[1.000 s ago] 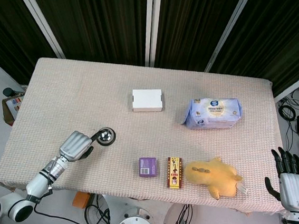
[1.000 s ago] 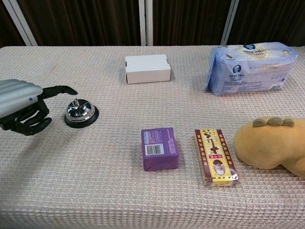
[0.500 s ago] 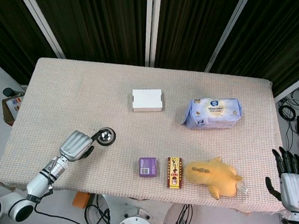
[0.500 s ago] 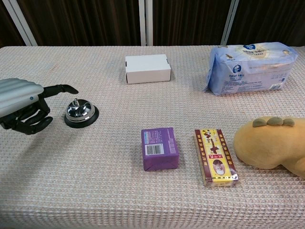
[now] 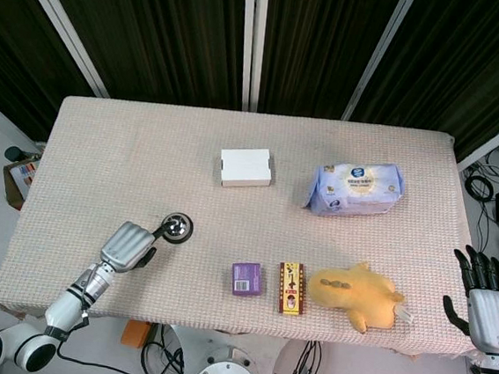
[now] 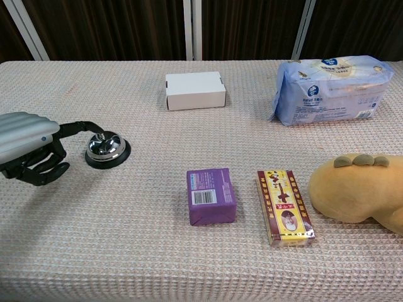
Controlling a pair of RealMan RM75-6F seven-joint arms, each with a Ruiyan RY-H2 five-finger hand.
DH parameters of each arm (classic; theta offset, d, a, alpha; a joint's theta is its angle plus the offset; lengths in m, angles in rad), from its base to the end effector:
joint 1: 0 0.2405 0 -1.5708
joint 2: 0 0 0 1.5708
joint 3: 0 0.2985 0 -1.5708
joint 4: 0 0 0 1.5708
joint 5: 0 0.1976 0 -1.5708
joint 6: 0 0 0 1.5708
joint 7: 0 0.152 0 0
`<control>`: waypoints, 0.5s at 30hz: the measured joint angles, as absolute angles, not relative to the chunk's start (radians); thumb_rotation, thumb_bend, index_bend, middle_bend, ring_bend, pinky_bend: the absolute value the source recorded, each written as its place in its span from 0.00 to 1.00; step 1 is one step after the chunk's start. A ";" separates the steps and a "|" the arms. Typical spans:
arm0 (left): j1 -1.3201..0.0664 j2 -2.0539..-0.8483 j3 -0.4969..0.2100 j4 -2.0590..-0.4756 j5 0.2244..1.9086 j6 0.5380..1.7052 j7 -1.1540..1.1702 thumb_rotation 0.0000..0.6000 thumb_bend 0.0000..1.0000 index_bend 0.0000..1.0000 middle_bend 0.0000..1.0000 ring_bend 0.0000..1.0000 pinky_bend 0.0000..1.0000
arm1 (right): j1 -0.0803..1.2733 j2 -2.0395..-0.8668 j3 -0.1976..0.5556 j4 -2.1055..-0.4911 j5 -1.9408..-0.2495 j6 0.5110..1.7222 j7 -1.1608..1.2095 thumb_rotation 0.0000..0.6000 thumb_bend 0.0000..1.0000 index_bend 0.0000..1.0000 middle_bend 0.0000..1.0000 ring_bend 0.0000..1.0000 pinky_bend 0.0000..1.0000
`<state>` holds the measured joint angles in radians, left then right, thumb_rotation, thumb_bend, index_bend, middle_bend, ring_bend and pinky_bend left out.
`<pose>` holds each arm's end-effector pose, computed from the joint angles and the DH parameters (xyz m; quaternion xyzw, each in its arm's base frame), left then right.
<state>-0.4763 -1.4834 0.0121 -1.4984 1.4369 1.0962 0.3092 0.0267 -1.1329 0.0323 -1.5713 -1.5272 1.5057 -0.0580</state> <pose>-0.2580 0.2803 0.0042 -0.7788 -0.3390 -0.3287 0.4129 -0.3577 -0.1678 0.1865 0.6055 -0.3728 0.3526 0.6083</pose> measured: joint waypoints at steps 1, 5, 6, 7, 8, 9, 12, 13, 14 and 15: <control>-0.473 -1.480 0.009 -1.503 1.443 1.111 0.307 1.00 0.52 0.11 0.81 0.78 0.76 | 0.026 -1.132 0.032 -1.572 -1.528 1.508 -0.057 1.00 0.29 0.00 0.00 0.00 0.00; -0.442 -1.462 0.001 -1.514 1.494 1.229 0.272 1.00 0.37 0.11 0.69 0.68 0.73 | 0.023 -1.128 0.033 -1.573 -1.530 1.515 -0.049 1.00 0.29 0.00 0.00 0.00 0.00; -0.430 -1.457 0.001 -1.514 1.509 1.265 0.259 1.00 0.32 0.11 0.60 0.60 0.70 | 0.022 -1.128 0.035 -1.571 -1.529 1.517 -0.047 1.00 0.29 0.00 0.00 0.00 0.00; -0.417 -1.450 0.002 -1.513 1.523 1.304 0.246 1.00 0.28 0.11 0.50 0.50 0.65 | 0.021 -1.127 0.036 -1.569 -1.527 1.519 -0.045 1.00 0.29 0.00 0.00 0.00 0.00; -0.394 -1.438 0.007 -1.510 1.541 1.357 0.226 0.98 0.22 0.09 0.34 0.33 0.53 | 0.021 -1.127 0.037 -1.566 -1.526 1.520 -0.044 1.00 0.28 0.00 0.00 0.00 0.00; -0.374 -1.426 0.013 -1.510 1.553 1.395 0.211 0.86 0.16 0.08 0.19 0.18 0.40 | 0.020 -1.128 0.039 -1.561 -1.523 1.522 -0.042 1.00 0.26 0.00 0.00 0.00 0.00; -0.320 -1.369 0.044 -1.515 1.561 1.474 0.181 0.33 0.03 0.06 0.01 0.03 0.20 | 0.020 -1.132 0.042 -1.544 -1.519 1.523 -0.035 1.00 0.20 0.00 0.00 0.00 0.00; -0.303 -1.351 0.054 -1.516 1.559 1.480 0.174 0.23 0.01 0.06 0.00 0.02 0.18 | 0.020 -1.134 0.043 -1.539 -1.518 1.522 -0.032 1.00 0.20 0.00 0.00 0.00 0.00; -0.277 -1.332 0.064 -1.515 1.556 1.482 0.167 0.19 0.01 0.06 0.00 0.02 0.17 | 0.020 -1.137 0.043 -1.534 -1.517 1.522 -0.030 1.00 0.19 0.00 0.00 0.00 0.00; -0.259 -1.323 0.070 -1.514 1.554 1.481 0.163 0.16 0.01 0.06 0.00 0.02 0.17 | 0.021 -1.140 0.044 -1.531 -1.517 1.521 -0.032 1.00 0.19 0.00 0.00 0.00 0.00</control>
